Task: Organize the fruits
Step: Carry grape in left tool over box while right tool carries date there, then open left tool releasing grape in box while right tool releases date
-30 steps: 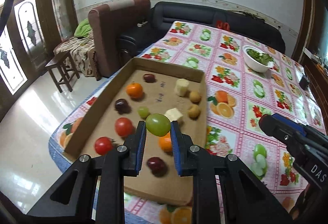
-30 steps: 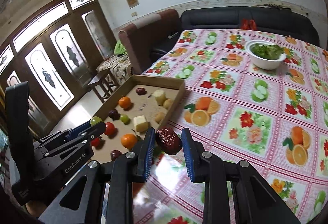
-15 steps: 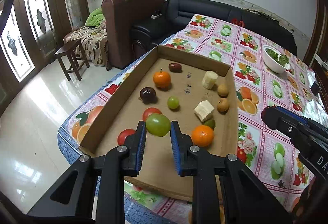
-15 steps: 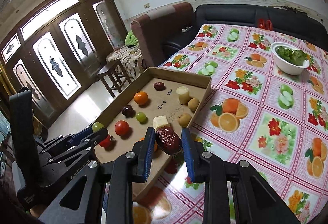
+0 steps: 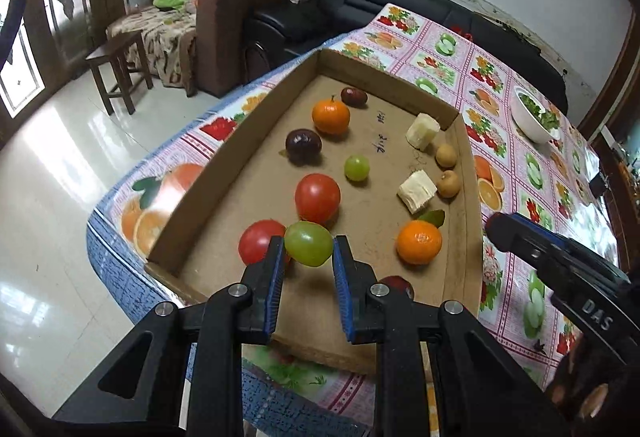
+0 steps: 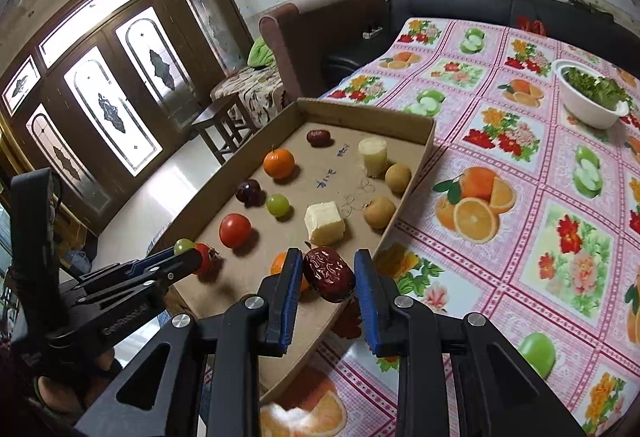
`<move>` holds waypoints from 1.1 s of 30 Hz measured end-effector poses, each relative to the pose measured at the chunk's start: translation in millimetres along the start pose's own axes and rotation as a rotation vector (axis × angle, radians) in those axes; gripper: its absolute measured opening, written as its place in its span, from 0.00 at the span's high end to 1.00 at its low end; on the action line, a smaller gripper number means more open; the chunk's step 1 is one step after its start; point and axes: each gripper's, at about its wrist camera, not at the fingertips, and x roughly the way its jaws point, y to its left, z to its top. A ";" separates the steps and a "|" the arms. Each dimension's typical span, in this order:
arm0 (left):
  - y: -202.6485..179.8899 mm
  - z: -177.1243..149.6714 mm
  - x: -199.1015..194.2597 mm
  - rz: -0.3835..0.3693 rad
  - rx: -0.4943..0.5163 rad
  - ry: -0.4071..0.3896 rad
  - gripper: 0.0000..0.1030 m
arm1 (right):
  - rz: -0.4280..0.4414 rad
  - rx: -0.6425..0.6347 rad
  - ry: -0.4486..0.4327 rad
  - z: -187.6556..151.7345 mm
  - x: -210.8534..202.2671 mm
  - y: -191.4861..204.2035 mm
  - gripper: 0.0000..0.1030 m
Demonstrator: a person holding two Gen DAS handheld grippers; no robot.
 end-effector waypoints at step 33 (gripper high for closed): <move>-37.9 12.7 51.3 0.040 0.041 0.099 0.79 | -0.028 0.043 0.092 58.0 110.5 -15.3 0.73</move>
